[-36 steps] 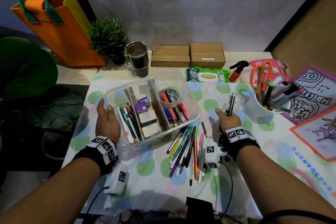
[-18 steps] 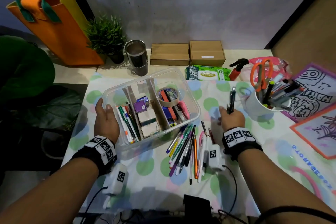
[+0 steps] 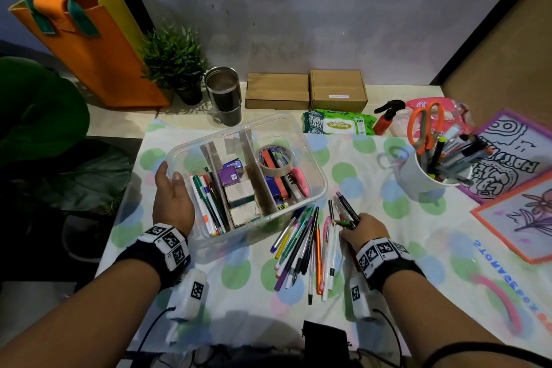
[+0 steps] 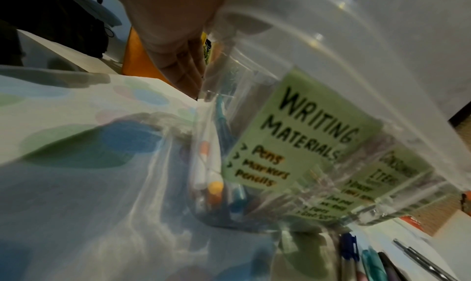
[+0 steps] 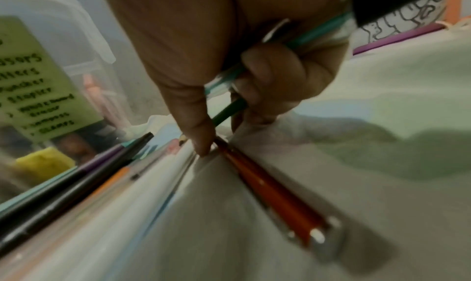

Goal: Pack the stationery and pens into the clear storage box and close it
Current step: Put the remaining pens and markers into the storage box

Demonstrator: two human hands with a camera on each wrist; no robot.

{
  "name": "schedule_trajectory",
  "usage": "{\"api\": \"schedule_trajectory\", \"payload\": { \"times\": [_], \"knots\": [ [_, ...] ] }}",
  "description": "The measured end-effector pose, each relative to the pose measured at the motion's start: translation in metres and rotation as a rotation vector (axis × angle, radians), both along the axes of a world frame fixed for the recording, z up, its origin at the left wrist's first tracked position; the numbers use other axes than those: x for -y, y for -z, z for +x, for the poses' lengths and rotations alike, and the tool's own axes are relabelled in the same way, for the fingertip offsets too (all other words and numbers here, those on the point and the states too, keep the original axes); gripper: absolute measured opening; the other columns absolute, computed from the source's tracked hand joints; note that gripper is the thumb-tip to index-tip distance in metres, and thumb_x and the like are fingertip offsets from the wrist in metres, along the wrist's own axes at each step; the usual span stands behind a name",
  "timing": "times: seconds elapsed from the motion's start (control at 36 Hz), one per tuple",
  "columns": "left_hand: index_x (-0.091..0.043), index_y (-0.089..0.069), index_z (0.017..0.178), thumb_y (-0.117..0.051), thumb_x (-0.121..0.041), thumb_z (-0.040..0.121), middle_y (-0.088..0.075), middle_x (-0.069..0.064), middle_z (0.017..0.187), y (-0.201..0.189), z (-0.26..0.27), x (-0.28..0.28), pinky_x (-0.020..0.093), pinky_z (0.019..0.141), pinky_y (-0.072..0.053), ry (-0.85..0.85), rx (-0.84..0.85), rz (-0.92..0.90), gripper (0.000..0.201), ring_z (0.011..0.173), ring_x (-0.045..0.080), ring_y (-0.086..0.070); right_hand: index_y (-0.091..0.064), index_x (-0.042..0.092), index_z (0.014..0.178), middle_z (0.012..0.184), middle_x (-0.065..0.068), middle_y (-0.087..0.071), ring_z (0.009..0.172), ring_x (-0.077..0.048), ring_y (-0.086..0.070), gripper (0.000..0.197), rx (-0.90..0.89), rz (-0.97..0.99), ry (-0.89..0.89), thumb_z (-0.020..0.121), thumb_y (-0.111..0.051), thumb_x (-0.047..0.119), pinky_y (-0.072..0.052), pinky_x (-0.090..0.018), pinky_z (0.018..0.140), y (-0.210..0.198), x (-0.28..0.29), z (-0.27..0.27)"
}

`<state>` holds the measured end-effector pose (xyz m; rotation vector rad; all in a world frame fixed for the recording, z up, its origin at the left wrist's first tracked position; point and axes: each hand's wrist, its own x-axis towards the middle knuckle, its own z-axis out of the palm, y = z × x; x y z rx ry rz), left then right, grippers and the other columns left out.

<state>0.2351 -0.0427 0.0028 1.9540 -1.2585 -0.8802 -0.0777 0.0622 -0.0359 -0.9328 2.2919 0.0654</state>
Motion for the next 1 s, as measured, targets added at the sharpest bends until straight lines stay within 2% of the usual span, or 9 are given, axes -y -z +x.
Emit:
{"api": "schedule_trajectory", "payload": {
  "times": [0.08, 0.22, 0.28, 0.33, 0.42, 0.61, 0.72, 0.86, 1.0],
  "knots": [
    [-0.027, -0.020, 0.148, -0.023, -0.037, 0.102, -0.050, 0.014, 0.141, -0.001, -0.001, -0.001, 0.038, 0.107, -0.034, 0.001, -0.003, 0.005, 0.047, 0.125, 0.033, -0.050, -0.059, 0.010, 0.100, 0.098, -0.011, -0.062, 0.085, -0.030, -0.064, 0.032, -0.053, 0.018, -0.059, 0.077, -0.065, 0.031, -0.053, -0.032, 0.071, -0.001, 0.001, 0.004],
    [-0.027, -0.020, 0.148, -0.023, -0.037, 0.102, -0.049, 0.013, 0.141, -0.005, -0.002, -0.002, 0.038, 0.107, -0.033, 0.002, -0.008, 0.010, 0.047, 0.127, 0.032, -0.049, -0.057, 0.008, 0.107, 0.114, -0.012, -0.049, 0.095, -0.029, -0.061, 0.030, -0.108, 0.059, -0.144, 0.086, -0.057, 0.029, -0.048, -0.032, 0.076, -0.002, 0.003, 0.008],
    [-0.028, -0.020, 0.147, -0.023, -0.037, 0.102, -0.049, 0.013, 0.141, -0.005, -0.002, -0.001, 0.039, 0.107, -0.033, 0.001, -0.007, 0.010, 0.047, 0.127, 0.033, -0.049, -0.061, 0.009, 0.101, 0.107, -0.012, -0.056, 0.090, -0.028, -0.062, 0.025, -0.083, 0.076, -0.102, 0.083, -0.057, 0.026, -0.049, -0.030, 0.071, -0.003, 0.005, 0.006],
    [-0.029, -0.020, 0.147, -0.023, -0.038, 0.102, -0.050, 0.013, 0.141, -0.004, -0.001, -0.002, 0.040, 0.108, -0.034, 0.002, -0.009, 0.008, 0.046, 0.126, 0.033, -0.049, -0.061, 0.009, 0.089, 0.083, -0.008, -0.061, 0.076, -0.027, -0.062, 0.016, -0.024, 0.093, -0.039, 0.078, -0.060, 0.021, -0.046, -0.026, 0.061, -0.005, 0.007, 0.003],
    [-0.029, -0.020, 0.147, -0.023, -0.037, 0.102, -0.050, 0.013, 0.140, -0.004, -0.001, -0.001, 0.040, 0.108, -0.034, 0.000, -0.010, 0.011, 0.046, 0.125, 0.033, -0.050, -0.058, 0.008, 0.086, 0.064, -0.002, -0.051, 0.067, -0.025, -0.055, 0.015, 0.042, 0.094, 0.036, 0.084, -0.056, 0.023, -0.040, -0.025, 0.057, -0.009, 0.007, -0.003],
    [-0.031, -0.020, 0.147, -0.023, -0.039, 0.101, -0.049, 0.013, 0.141, -0.002, 0.000, 0.000, 0.043, 0.109, -0.036, -0.001, -0.007, 0.016, 0.046, 0.125, 0.033, -0.050, -0.038, 0.012, 0.060, 0.097, -0.023, -0.060, 0.084, -0.032, -0.051, 0.036, 0.171, -0.023, 0.127, 0.094, -0.044, 0.015, -0.037, -0.031, 0.074, -0.025, 0.019, -0.001],
    [-0.030, -0.020, 0.147, -0.024, -0.038, 0.101, -0.049, 0.013, 0.141, -0.003, -0.001, 0.000, 0.041, 0.109, -0.035, -0.002, -0.009, 0.022, 0.047, 0.125, 0.033, -0.050, -0.043, 0.005, 0.065, 0.064, -0.008, -0.046, 0.074, -0.027, -0.048, 0.035, 0.213, -0.128, 0.187, 0.095, -0.047, 0.023, -0.039, -0.032, 0.071, -0.018, 0.035, 0.006],
    [-0.032, -0.019, 0.147, -0.023, -0.039, 0.101, -0.049, 0.012, 0.142, -0.004, -0.002, -0.001, 0.042, 0.110, -0.035, -0.010, -0.023, 0.032, 0.046, 0.126, 0.032, -0.050, -0.053, 0.004, 0.091, 0.078, -0.011, -0.055, 0.073, -0.027, -0.051, 0.023, 0.178, -0.069, 0.076, 0.090, -0.057, 0.026, -0.037, -0.029, 0.064, -0.001, 0.042, 0.016],
    [-0.031, -0.020, 0.147, -0.023, -0.039, 0.102, -0.049, 0.012, 0.142, -0.007, -0.002, -0.002, 0.039, 0.110, -0.033, -0.011, -0.035, 0.034, 0.047, 0.127, 0.031, -0.049, -0.040, 0.009, 0.068, 0.061, -0.002, -0.042, 0.055, -0.018, -0.042, 0.028, 0.072, -0.050, -0.005, 0.091, -0.054, 0.017, -0.036, -0.027, 0.061, 0.004, 0.040, 0.021]
  ]
}}
